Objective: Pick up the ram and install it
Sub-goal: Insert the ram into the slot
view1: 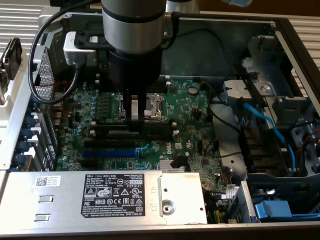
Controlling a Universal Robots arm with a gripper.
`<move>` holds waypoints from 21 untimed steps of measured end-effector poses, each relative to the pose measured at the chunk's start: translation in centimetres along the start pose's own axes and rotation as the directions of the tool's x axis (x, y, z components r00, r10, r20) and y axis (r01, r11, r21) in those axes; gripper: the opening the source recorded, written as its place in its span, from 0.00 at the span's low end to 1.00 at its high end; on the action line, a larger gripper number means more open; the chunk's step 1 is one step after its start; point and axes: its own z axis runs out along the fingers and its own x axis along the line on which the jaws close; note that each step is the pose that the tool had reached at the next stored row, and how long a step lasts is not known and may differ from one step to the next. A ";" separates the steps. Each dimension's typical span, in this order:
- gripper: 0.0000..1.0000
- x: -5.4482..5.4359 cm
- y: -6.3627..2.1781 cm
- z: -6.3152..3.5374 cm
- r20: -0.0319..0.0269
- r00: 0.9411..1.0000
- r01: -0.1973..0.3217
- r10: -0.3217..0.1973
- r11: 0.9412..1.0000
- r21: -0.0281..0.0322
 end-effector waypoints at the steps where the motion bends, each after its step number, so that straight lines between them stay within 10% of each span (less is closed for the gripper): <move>1: 0.20 0.0 0.00 0.00 0.000 1.000 0.000 0.000 1.000 0.000; 21: 0.20 0.0 -0.03 -1.59 0.000 1.000 0.000 0.000 1.000 0.000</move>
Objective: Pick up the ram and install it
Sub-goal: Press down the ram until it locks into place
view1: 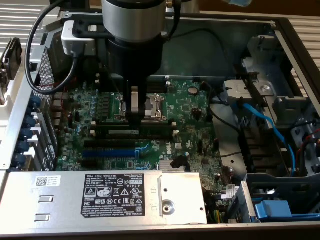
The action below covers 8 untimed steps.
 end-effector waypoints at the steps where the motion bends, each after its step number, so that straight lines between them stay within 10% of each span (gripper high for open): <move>1: 0.20 0.0 0.00 -0.01 0.000 1.000 0.000 0.000 1.000 0.000; 8: 0.20 0.0 0.00 -0.01 0.000 1.000 0.000 0.000 1.000 0.000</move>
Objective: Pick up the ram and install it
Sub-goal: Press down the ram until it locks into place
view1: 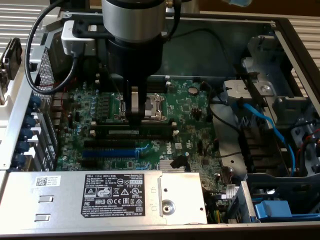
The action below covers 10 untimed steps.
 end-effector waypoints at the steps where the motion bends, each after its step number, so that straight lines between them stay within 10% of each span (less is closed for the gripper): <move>1: 0.20 0.0 0.00 0.00 0.000 1.000 0.000 0.000 1.000 0.000; 10: 0.10 0.0 0.00 0.00 0.000 1.000 0.000 0.000 1.000 0.000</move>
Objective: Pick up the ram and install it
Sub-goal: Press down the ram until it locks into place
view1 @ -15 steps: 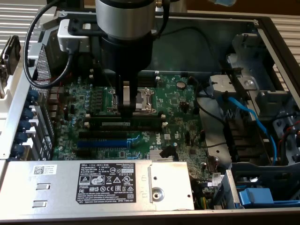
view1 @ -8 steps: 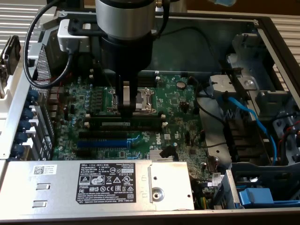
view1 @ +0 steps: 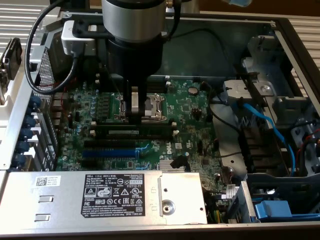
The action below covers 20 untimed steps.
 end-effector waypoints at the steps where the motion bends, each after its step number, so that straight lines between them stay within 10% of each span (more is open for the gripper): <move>1: 0.10 0.0 0.00 0.00 0.000 1.000 0.000 0.000 1.000 0.000; 20: 0.10 -0.4 -0.44 0.29 0.000 1.000 0.000 0.000 1.000 0.000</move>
